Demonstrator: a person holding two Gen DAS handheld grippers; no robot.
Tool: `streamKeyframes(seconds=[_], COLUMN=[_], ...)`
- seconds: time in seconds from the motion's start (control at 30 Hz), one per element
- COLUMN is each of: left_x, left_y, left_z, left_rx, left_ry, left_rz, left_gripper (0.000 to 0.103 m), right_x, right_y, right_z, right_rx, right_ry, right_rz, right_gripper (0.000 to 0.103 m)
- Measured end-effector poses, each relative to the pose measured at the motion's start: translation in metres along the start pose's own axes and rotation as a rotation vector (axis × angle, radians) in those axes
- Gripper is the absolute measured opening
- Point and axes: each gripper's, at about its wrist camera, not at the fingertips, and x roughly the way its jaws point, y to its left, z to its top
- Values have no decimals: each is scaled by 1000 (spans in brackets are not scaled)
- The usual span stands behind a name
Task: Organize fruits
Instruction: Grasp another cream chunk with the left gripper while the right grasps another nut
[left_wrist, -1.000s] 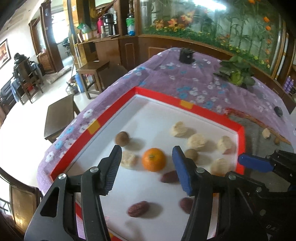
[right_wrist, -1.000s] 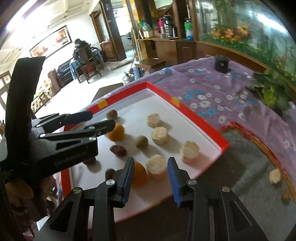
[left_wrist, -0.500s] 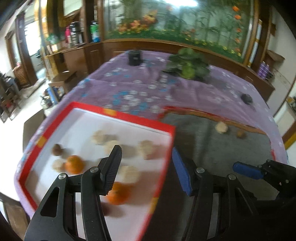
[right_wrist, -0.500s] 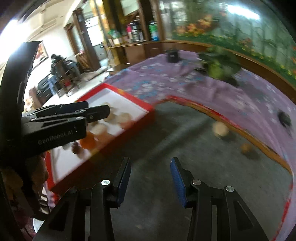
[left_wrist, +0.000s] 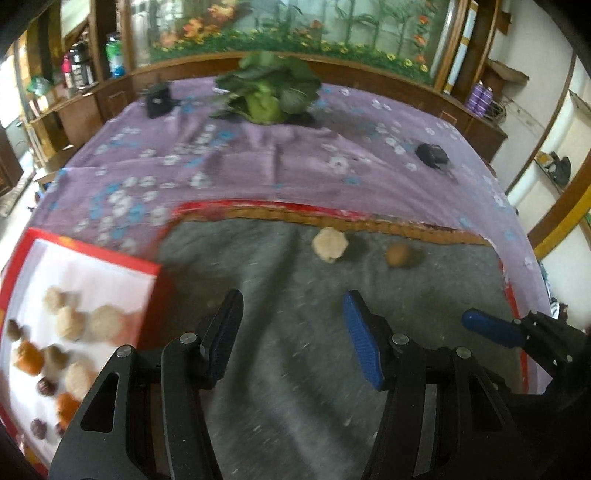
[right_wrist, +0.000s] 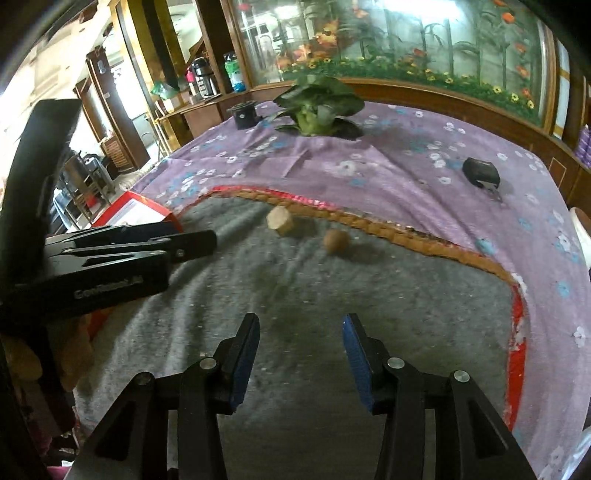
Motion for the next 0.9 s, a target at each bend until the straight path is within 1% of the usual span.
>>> streamKeyframes(seconds=[0.07, 0.2, 0.37, 0.6, 0.63, 0.67, 0.7, 0.73, 0.83, 0.9], left_x=[7, 21, 39, 57, 57, 57, 57, 57, 55, 51], left_y=[-5, -12, -19, -22, -23, -23, -22, -22, -18, -15], left_z=[3, 13, 21, 29, 29, 28, 28, 28, 28, 27], left_rx=[9, 18, 38, 45, 50, 54, 70, 80, 74, 65], left_ry=[4, 10, 27, 27, 21, 13, 4, 5, 16, 16], left_rz=[9, -10, -11, 13, 20, 31, 34, 21, 5, 11], left_gripper=[57, 57, 57, 57, 51, 34, 31, 26, 26, 26], right_x=[3, 7, 9, 10, 10, 10, 11, 12, 17, 20], right_y=[-10, -21, -28, -34, -34, -34, -34, -33, -27, -22], right_z=[1, 1, 2, 2, 2, 3, 4, 6, 15, 23], right_rx=[22, 33, 44, 53, 55, 55, 54, 52, 22, -7], right_ry=[-4, 4, 1, -14, -15, -16, -16, -15, -9, -22], right_rz=[5, 4, 20, 37, 37, 36, 33, 28, 17, 13], right_gripper=[46, 46, 47, 47, 47, 47, 47, 47, 47, 47])
